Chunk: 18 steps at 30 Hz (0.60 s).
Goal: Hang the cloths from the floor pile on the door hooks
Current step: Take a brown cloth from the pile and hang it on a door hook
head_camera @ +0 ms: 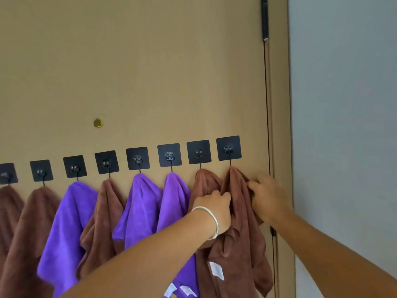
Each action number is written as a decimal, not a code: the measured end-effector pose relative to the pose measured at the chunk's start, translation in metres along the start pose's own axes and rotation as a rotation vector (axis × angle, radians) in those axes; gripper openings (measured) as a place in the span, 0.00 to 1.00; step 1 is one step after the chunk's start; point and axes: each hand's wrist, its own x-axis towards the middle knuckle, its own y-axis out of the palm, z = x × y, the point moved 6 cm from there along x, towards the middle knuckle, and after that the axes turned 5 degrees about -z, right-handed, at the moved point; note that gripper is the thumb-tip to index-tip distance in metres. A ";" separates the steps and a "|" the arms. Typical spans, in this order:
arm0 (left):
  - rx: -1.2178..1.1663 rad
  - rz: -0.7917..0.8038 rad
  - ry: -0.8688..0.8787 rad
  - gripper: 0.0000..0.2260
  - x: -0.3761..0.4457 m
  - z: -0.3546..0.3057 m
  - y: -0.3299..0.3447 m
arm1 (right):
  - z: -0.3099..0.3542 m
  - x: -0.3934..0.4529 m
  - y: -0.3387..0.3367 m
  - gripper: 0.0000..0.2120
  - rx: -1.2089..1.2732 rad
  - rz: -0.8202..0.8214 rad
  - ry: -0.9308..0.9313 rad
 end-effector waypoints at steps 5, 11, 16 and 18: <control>0.060 -0.344 0.062 0.11 -0.016 0.031 -0.039 | 0.015 -0.007 -0.039 0.11 0.263 -0.340 -0.029; -0.017 -0.320 -0.157 0.10 -0.026 0.084 -0.022 | 0.082 -0.011 -0.019 0.12 0.027 -0.127 -0.480; 0.360 -0.142 -0.071 0.14 -0.025 0.079 0.008 | 0.079 -0.020 0.024 0.17 -0.410 0.106 -0.487; 0.419 -0.063 -0.008 0.17 -0.029 0.073 0.021 | 0.077 -0.023 0.033 0.21 -0.441 0.141 -0.496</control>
